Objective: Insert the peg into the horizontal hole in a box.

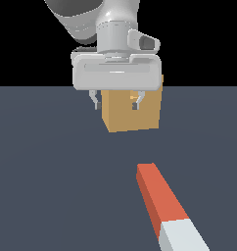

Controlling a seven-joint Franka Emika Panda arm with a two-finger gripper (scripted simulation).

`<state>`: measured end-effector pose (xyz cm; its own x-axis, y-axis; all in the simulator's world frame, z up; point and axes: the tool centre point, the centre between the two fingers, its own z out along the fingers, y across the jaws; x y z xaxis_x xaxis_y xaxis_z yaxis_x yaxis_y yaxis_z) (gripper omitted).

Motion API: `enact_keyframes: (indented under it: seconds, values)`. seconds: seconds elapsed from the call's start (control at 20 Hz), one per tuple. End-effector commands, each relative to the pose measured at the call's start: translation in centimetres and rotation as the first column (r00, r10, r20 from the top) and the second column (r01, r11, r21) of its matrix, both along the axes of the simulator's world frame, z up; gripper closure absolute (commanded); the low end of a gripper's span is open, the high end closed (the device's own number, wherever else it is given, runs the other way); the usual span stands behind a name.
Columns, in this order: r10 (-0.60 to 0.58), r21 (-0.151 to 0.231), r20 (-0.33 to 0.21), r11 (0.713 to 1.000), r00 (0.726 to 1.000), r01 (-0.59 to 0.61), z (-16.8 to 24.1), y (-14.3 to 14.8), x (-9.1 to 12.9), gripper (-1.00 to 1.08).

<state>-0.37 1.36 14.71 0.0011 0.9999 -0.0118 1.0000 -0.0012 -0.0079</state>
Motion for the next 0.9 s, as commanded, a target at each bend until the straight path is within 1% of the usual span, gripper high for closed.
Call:
enact_keyframes:
  seconds: [0.0, 0.2, 0.4, 0.6, 0.85]
  values:
    - [0.0, 0.0, 0.0, 1.0, 1.0, 0.0, 0.0, 0.0, 0.0, -0.92]
    - [0.002, 0.0, 0.0, 1.0, 1.0, -0.002, -0.1, -0.5, 0.1, -0.92]
    - [0.009, 0.001, 0.001, 1.0, 1.0, -0.009, -0.6, -1.9, 0.4, -0.92]
    - [0.02, 0.001, 0.001, 1.0, 1.0, -0.02, -1.3, -4.4, 1.0, -0.92]
    - [0.039, 0.003, 0.003, 0.999, 0.999, -0.039, -2.6, -8.6, 2.1, -0.92]
